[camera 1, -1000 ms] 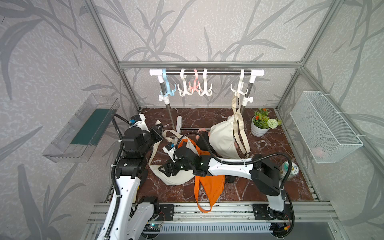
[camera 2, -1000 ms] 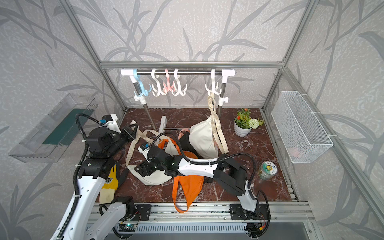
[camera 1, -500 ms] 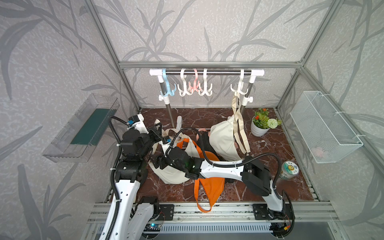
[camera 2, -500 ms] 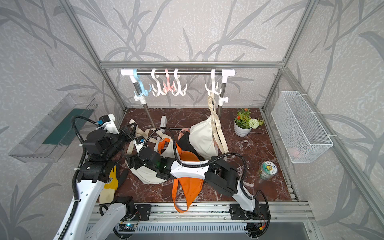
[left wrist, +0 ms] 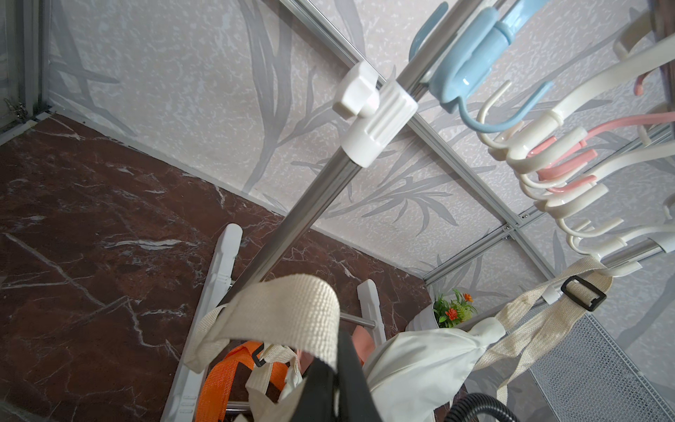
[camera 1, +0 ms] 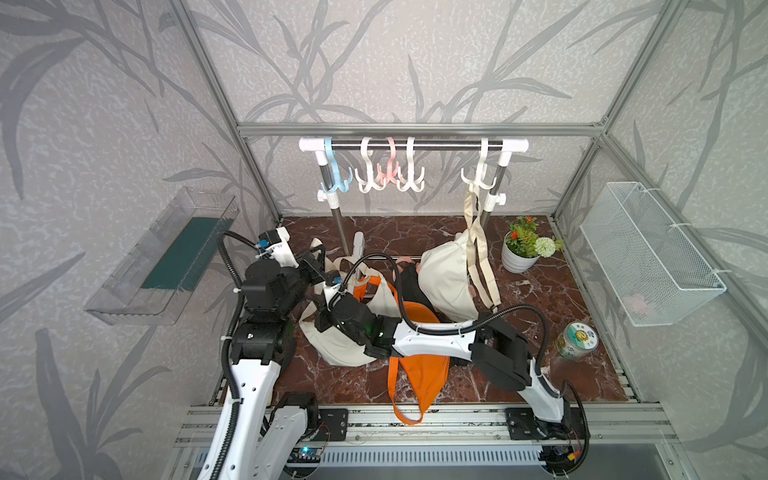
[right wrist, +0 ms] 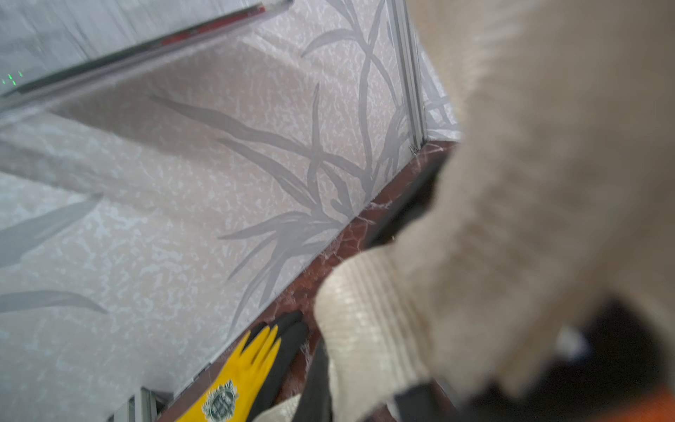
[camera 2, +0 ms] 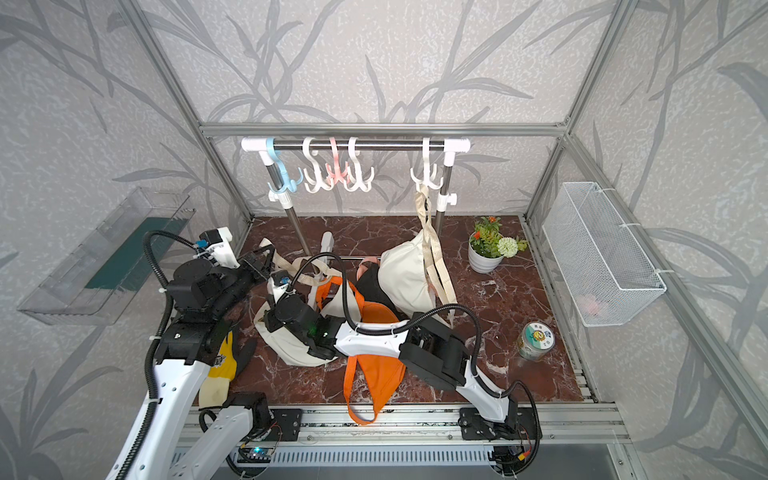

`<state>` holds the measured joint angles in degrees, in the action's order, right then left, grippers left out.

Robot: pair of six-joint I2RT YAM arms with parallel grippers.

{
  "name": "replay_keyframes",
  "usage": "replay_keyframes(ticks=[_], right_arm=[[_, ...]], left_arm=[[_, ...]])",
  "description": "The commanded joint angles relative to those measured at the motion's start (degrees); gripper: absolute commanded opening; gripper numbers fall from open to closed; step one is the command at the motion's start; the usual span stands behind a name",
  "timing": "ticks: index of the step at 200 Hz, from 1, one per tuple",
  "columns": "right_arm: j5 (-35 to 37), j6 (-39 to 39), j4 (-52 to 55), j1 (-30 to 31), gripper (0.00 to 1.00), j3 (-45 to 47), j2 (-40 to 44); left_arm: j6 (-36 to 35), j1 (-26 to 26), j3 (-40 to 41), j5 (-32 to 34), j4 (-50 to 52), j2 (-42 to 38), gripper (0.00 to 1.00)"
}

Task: Hang the bag on a hook
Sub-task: Pick up the bag from the bag.

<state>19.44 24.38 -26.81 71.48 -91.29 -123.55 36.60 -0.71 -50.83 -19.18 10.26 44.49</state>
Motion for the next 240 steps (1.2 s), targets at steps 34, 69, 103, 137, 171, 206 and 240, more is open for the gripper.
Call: replay_keyframes(ticks=[34, 69, 103, 137, 171, 206, 240], right_arm=[[-17.0, -0.2, 14.6, -7.5, 0.0, 10.8, 22.8], [-36.2, -0.5, 27.1, -19.3, 0.0, 11.0, 31.5], [-41.4, -9.8, 43.5, -24.7, 0.0, 4.8, 35.8], [-51.7, -16.6, 53.8, -28.9, 0.0, -2.0, 35.9], [-60.7, -22.1, 58.4, -32.2, 0.0, -6.0, 35.6], [-67.9, -26.4, 61.7, -33.5, 0.0, -9.5, 34.9], [-72.4, -27.3, 60.5, -33.6, 0.0, -9.2, 35.4]], left_arm=[[-8.7, -0.2, 0.6, -1.4, -6.1, 0.6, 0.78], [-13.4, -0.1, 0.7, -1.5, -8.1, 2.1, 0.82], [-15.8, -0.2, 1.0, -5.6, -10.7, 3.3, 0.85], [-21.9, -0.2, 6.1, -16.5, -22.6, 4.4, 0.86], [-27.9, -0.4, 8.8, -26.5, -32.1, 7.7, 0.85], [-32.9, -2.4, 10.0, -34.1, -38.0, 11.9, 0.85], [-36.6, -7.6, 9.7, -36.3, -43.6, 17.8, 0.85]])
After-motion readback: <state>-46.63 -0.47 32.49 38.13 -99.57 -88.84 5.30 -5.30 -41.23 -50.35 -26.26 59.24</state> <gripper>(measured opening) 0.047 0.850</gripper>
